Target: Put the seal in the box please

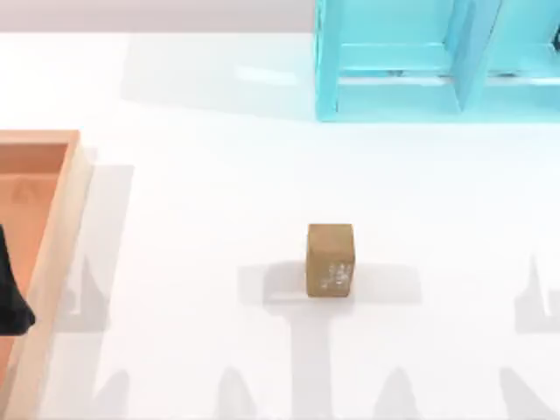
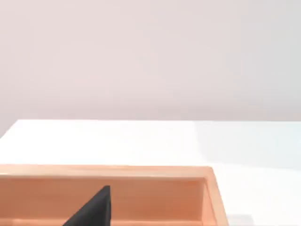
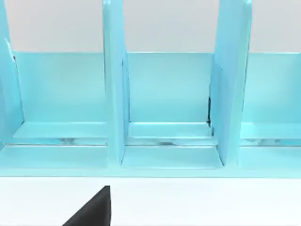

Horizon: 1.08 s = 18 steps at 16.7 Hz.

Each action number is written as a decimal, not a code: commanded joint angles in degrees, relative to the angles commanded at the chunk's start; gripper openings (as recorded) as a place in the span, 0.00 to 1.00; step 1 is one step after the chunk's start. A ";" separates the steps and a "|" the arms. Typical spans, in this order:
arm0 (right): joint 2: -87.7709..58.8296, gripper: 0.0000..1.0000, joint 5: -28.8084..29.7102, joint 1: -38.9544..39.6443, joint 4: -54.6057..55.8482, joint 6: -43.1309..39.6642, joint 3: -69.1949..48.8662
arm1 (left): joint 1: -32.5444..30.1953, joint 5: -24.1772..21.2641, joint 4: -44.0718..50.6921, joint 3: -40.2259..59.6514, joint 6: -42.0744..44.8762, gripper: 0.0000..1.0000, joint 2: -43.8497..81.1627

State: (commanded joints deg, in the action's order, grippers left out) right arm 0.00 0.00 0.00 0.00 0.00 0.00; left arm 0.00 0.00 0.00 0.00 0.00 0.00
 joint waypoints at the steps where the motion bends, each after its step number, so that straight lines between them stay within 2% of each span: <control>1: 0.00 1.00 0.00 0.00 0.00 0.00 0.00 | 0.00 0.00 0.00 0.00 0.00 1.00 0.00; 5: 0.00 1.00 0.00 0.00 0.00 0.00 0.00 | -0.57 0.15 1.52 3.16 -1.74 1.00 3.21; 9: 0.00 1.00 0.00 0.00 0.00 0.00 0.00 | -2.91 0.86 8.57 13.94 -7.67 1.00 15.81; 13: 0.00 1.00 0.00 0.00 0.00 0.00 0.00 | -7.19 1.82 21.61 29.10 -15.45 1.00 36.29; 18: 0.00 1.00 0.00 0.00 0.00 0.00 0.00 | -14.85 2.73 43.50 51.22 -24.93 1.00 67.78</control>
State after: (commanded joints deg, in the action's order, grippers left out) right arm 0.00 0.00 0.00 0.00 0.00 0.00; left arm -14.85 2.73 43.50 51.22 -24.93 67.78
